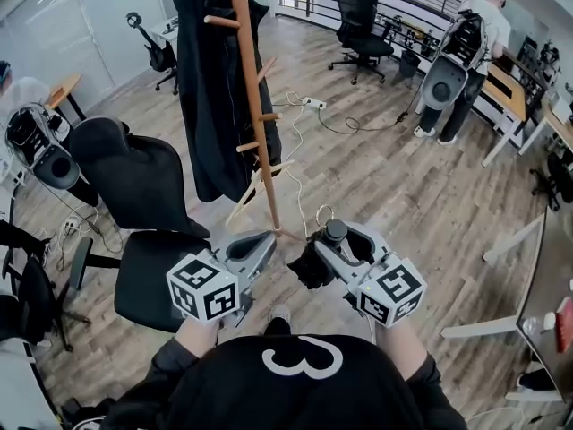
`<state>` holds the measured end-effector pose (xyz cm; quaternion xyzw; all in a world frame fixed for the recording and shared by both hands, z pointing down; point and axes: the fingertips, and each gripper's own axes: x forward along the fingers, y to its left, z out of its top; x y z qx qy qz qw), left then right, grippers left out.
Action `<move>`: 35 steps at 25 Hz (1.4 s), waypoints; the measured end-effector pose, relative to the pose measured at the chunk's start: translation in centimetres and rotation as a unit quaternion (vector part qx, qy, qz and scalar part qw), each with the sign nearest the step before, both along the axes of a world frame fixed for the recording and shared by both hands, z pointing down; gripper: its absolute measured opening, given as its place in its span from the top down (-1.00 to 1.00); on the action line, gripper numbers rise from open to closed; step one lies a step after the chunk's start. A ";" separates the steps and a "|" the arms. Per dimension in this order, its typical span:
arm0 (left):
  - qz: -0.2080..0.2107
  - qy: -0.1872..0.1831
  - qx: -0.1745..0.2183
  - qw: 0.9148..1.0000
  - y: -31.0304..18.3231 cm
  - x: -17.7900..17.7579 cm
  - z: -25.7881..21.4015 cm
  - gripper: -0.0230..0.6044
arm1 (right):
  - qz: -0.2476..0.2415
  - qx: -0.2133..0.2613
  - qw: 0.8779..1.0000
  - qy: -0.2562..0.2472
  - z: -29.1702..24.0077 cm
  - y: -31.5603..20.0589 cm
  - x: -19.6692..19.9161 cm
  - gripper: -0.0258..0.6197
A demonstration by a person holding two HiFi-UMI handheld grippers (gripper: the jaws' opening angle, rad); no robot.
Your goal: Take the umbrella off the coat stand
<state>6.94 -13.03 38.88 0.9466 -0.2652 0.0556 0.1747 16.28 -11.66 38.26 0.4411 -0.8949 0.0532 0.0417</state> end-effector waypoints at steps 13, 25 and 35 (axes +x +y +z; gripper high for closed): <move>0.004 0.003 0.028 1.000 10.8 2.1 0.0 0.88 | -0.018 0.011 1.000 -0.004 0.6 11.4 1.0 0.27; 0.003 0.006 0.034 0.999 14.1 1.5 -1.3 0.88 | -0.028 0.000 0.999 -0.026 -0.4 14.8 -0.1 0.27; -0.002 0.000 0.042 0.999 15.7 1.2 -1.3 0.88 | -0.035 -0.002 0.999 -0.018 0.2 16.3 -0.5 0.27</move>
